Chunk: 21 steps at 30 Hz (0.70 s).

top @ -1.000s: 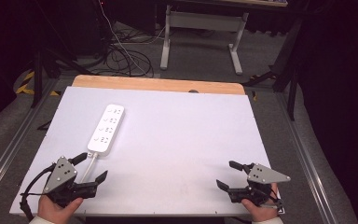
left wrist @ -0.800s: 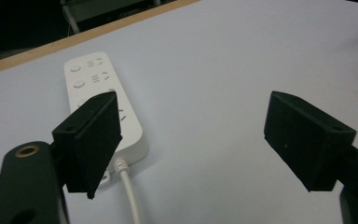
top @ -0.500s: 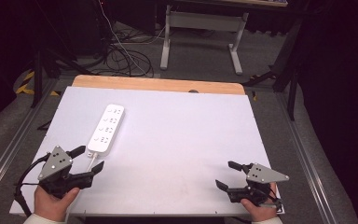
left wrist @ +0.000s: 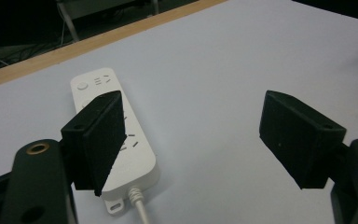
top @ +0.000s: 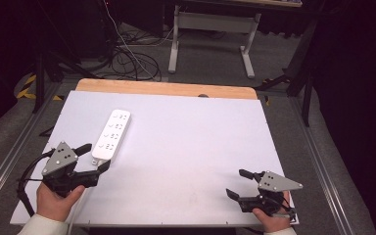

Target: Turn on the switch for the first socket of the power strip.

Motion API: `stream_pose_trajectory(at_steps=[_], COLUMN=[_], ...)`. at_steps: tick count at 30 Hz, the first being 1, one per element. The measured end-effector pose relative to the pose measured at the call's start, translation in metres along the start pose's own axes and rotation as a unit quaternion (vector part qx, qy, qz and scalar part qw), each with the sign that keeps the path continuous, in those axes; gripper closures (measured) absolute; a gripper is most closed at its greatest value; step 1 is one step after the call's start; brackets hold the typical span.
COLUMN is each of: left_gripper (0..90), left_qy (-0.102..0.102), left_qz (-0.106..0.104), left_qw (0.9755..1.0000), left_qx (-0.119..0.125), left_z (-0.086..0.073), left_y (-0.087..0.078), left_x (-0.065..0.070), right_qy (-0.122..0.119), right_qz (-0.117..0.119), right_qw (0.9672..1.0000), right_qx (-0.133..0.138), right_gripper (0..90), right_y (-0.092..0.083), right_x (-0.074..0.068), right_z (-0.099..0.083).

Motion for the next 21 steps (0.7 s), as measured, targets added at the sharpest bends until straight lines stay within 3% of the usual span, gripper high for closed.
stream_pose_trajectory(at_steps=[7,13,15,21], left_gripper=[23.3,30.1,31.8,33.1], left_qy=[-0.004,0.008,-0.003,0.002], left_qz=[-0.010,0.008,-0.003,-0.006], left_qw=[0.9999,0.9998,0.9998,0.9994], left_qx=[-0.004,-0.016,-0.021,-0.033], left_z=[0.007,0.010,0.011,0.014], left_y=[0.005,0.013,0.019,0.025], left_x=[-0.004,-0.012,-0.014,-0.019], right_qy=[0.000,0.001,0.000,0.001], right_qz=[0.000,0.000,0.000,0.001], right_qw=[1.0000,1.0000,1.0000,1.0000], right_qx=[0.000,-0.001,-0.001,0.000], right_gripper=[21.5,21.4,21.4,21.5], right_y=[0.000,0.000,0.000,0.001], right_x=[0.000,0.000,0.000,0.000], right_z=[0.000,0.000,0.000,0.000])
Point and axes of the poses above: each handheld gripper's, and its own axes: y roughly forward along the jaws, z roughly out of its top, x roughly to its right, the point moved 10 cm from there along y, roughly forward along the jaws, and after that the axes turned 15 degrees about -x, right-handed, at the moved point
